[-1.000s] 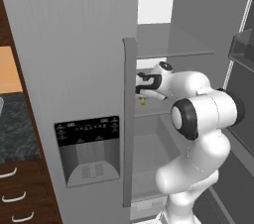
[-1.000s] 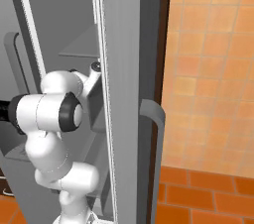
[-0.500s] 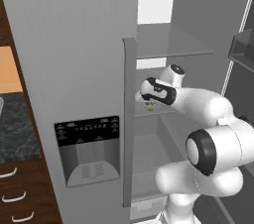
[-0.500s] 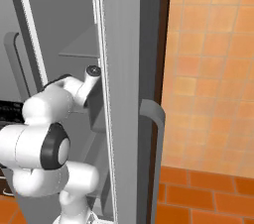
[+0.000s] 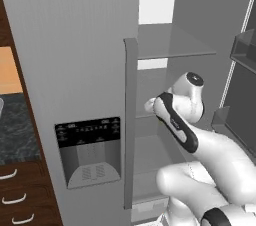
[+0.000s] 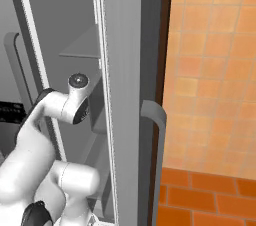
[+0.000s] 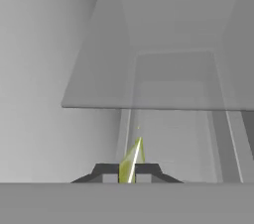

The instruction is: Place one lemon wedge and one steak in each tupperware on the nearby counter, to pack two identical lunches.

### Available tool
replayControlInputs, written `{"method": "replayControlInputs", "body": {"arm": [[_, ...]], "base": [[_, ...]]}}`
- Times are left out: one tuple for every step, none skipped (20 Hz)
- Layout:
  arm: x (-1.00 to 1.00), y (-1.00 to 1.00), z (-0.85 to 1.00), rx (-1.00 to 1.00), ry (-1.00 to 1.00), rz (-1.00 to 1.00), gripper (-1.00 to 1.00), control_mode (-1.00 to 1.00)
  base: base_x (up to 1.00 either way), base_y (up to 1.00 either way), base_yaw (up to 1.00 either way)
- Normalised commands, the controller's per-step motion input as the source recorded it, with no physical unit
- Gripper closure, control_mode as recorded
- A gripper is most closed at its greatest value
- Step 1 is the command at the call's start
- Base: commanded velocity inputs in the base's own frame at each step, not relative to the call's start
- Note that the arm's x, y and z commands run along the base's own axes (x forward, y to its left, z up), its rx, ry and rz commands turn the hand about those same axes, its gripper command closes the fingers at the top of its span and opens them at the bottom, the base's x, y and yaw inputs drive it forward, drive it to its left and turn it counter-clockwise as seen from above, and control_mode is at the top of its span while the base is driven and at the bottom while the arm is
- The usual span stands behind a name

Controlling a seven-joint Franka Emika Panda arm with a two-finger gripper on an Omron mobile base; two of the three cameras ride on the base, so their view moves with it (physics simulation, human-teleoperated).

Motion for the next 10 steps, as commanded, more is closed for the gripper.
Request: {"method": "replayControlInputs", "body": {"arm": [[-0.92,0.00,0.47,-0.09,0.00,-0.03,1.00,-1.00],[-0.96,0.00,0.46,-0.08,0.00,-0.03,1.00,-1.00],[-0.92,0.00,0.40,-0.09,0.00,-0.03,1.00,-1.00],[-0.95,-0.02,0.38,-0.08,0.00,-0.03,1.00,-1.00],[-0.94,-0.12,0.39,-0.05,0.00,-0.02,1.00,-1.00],[-1.00,-0.14,0.41,0.00,0.00,0.00,1.00,-1.00],[-1.00,-0.22,0.37,0.00,0.00,0.00,1.00,-1.00],[-0.99,-0.26,0.41,0.00,0.00,0.00,1.00,-1.00],[-0.85,-0.23,0.41,0.00,0.00,0.00,1.00,-1.00],[-0.82,-0.08,0.46,0.00,0.00,0.00,1.00,-1.00]], "base": [[0.00,0.00,0.00],[0.00,0.00,0.00],[0.00,0.00,0.00],[0.00,0.00,0.00],[0.00,0.00,0.00],[0.00,0.00,0.00],[0.00,0.00,0.00],[0.00,0.00,0.00],[0.00,0.00,0.00],[0.00,0.00,0.00]]}}
